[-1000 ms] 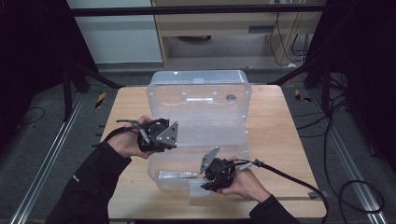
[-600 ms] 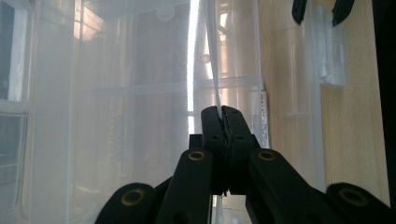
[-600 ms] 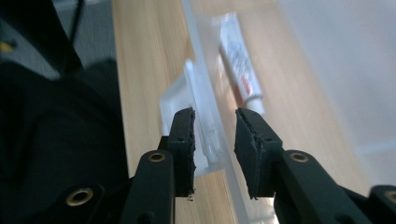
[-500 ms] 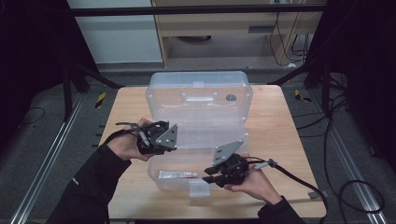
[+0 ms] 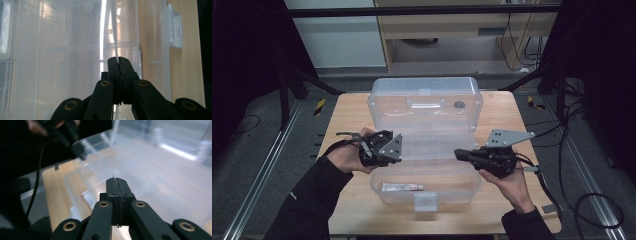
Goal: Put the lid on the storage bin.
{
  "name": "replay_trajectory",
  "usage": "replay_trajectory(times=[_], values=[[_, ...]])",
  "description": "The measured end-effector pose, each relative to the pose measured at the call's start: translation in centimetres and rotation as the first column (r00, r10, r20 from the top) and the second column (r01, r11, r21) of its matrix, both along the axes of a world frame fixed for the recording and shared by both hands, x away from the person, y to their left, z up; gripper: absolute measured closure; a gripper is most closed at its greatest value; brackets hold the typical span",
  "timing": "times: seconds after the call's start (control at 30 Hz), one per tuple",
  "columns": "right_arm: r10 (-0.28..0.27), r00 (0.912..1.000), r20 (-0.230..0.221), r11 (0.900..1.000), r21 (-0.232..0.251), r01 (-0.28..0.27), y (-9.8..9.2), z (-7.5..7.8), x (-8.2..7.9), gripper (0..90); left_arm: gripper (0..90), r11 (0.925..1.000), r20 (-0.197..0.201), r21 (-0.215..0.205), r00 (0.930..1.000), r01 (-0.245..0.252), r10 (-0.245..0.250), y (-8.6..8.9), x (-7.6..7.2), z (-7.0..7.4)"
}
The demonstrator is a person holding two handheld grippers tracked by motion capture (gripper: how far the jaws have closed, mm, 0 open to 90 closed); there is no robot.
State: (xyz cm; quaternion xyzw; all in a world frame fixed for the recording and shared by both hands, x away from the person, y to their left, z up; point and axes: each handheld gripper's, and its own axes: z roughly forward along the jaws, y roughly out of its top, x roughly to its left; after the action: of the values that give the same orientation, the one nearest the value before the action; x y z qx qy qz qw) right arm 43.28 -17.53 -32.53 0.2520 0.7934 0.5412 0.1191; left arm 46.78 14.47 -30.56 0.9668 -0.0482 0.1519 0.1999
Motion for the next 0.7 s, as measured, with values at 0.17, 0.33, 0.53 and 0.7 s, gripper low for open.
replay_trajectory(times=[0.17, 0.33, 0.53, 0.7], values=[[-0.115, 0.9934, 0.008, 0.993, 0.040, 0.114, -1.3, 0.5, 1.8, 90.0, 88.8, 1.0000, -0.001, -0.008, 1.0000, 0.003, -0.003, 0.1, -0.2, -0.2], [-0.190, 0.9816, -0.022, 0.980, 0.058, 0.191, -2.5, 0.2, 3.5, 90.0, 88.8, 0.9998, -0.011, -0.021, 0.9999, 0.005, -0.006, 0.3, -0.3, -0.4], [-0.231, 0.9718, -0.048, 0.971, 0.051, 0.233, -3.4, -0.4, 4.5, 90.0, 88.5, 0.9994, -0.024, -0.032, 0.9996, 0.015, -0.016, 0.4, -0.6, -0.8], [-0.249, 0.9670, -0.056, 0.967, 0.047, 0.251, -3.9, -0.6, 4.6, 90.0, 88.0, 0.9995, -0.030, -0.026, 0.9993, 0.020, -0.021, 0.4, -0.8, -1.0]])
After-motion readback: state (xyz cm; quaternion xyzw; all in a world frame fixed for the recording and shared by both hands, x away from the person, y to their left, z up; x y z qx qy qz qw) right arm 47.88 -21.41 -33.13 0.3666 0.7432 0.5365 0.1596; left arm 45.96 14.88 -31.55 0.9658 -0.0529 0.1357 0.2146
